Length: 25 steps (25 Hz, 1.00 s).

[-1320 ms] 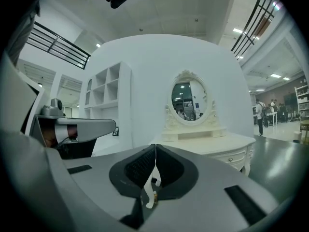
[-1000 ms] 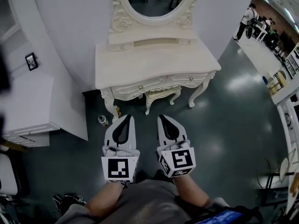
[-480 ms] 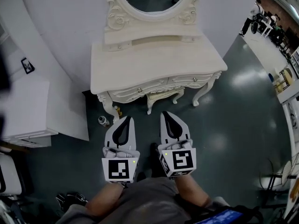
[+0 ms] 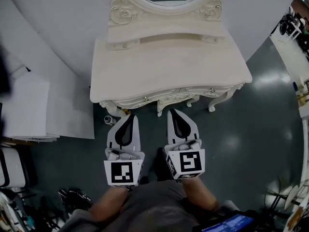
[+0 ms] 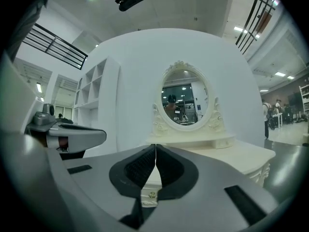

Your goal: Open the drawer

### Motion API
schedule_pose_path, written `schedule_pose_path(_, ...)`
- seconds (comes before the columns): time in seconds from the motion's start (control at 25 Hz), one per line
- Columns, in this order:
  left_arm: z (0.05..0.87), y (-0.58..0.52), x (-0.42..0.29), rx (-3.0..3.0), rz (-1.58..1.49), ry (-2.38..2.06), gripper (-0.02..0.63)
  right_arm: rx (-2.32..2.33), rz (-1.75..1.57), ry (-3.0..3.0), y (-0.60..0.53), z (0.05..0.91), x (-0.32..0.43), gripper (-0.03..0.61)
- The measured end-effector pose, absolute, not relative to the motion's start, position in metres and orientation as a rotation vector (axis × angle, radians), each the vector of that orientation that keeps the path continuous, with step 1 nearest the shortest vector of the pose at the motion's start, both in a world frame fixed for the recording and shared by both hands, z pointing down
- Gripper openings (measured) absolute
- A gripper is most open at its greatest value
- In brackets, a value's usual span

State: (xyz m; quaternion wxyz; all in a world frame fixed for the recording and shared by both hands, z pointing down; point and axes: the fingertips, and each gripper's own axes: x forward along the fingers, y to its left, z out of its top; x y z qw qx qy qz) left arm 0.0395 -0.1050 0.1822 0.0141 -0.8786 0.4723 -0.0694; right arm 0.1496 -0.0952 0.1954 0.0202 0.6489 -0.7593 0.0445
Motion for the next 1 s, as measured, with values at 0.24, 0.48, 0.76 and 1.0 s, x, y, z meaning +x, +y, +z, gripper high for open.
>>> schedule_pose_path(0.24, 0.164, -0.143, 0.06, -2.663, -0.21, 1.534, 0.015, 1.953, 0.125, -2.438, -0.143, 0.184, 0.169, 0.014)
schedule_pose_path(0.48, 0.147, -0.169, 0.055, -2.589, -0.189, 1.614, 0.015, 1.9, 0.076, -2.519, -0.177, 0.167, 0.168, 0.014)
schedule_pose_path(0.76, 0.144, -0.194, 0.04, -2.544, -0.172, 1.678, 0.015, 1.829, 0.045, -2.56, -0.205, 0.164, 0.153, 0.014)
schedule_pose_path(1.0, 0.166, -0.215, 0.027, -2.582, -0.178, 1.72, 0.015, 1.776, 0.095, -2.535, -0.22, 0.187, 0.139, 0.014)
